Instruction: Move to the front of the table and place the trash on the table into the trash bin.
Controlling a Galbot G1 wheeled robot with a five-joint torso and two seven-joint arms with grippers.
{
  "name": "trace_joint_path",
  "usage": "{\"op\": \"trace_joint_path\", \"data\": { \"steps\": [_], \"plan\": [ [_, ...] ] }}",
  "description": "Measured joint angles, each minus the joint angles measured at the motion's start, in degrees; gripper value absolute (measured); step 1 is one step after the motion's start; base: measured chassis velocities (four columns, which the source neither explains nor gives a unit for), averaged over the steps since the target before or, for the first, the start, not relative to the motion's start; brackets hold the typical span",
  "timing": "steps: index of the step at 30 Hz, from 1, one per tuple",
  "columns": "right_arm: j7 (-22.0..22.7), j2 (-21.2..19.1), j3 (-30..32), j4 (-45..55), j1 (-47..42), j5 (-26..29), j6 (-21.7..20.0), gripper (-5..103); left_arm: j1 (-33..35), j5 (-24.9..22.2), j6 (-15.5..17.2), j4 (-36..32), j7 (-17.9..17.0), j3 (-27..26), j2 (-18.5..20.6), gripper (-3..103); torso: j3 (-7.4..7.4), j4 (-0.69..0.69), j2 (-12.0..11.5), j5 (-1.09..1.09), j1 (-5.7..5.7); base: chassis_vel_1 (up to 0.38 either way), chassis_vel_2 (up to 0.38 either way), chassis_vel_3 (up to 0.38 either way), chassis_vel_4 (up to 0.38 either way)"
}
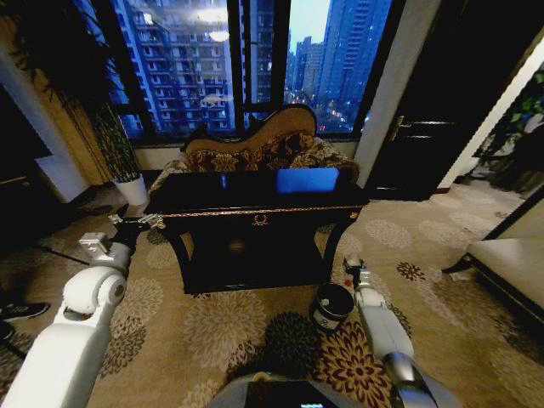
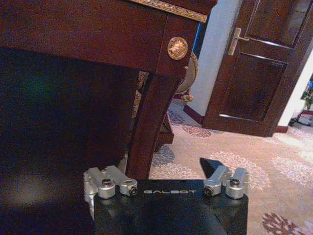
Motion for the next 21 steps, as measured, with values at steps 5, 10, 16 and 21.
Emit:
{"op": "trace_joint_path", "data": {
  "steps": [5, 10, 16, 21],
  "plan": [
    [0.0, 0.11, -0.03, 0.93, -0.31, 0.53, -0.4, 95, -0.1, 0.0, 0.0, -0.19, 0.0, 0.0, 0.13, 100, 0.0, 0.0, 0.0, 0.01, 0.0, 0.0, 0.0, 0.0, 0.0],
    [0.01, 0.37, -0.05, 7.57, -2.81, 4.41, -2.8, 100, -0.11, 0.0, 0.0, -0.26, -0.03, 0.0, -0.14, 100, 0.0, 0.0, 0.0, 0.01, 0.0, 0.0, 0.0, 0.0, 0.0],
    [0.01, 1.74, -0.16, 29.26, -11.34, 11.16, -6.61, 100, -0.1, 0.05, 0.0, -0.72, -0.21, 0.17, -0.95, 100, 0.0, 0.01, 0.0, 0.0, 0.0, 0.0, 0.0, 0.0, 0.0],
    [0.02, 1.81, -1.01, 43.1, -17.05, 11.39, -8.43, 100, -0.15, 0.05, 0.0, -0.84, -0.26, 0.17, -0.88, 100, 0.0, -0.01, 0.0, -0.01, 0.0, 0.0, 0.0, 0.0, 0.0]
  ]
}}
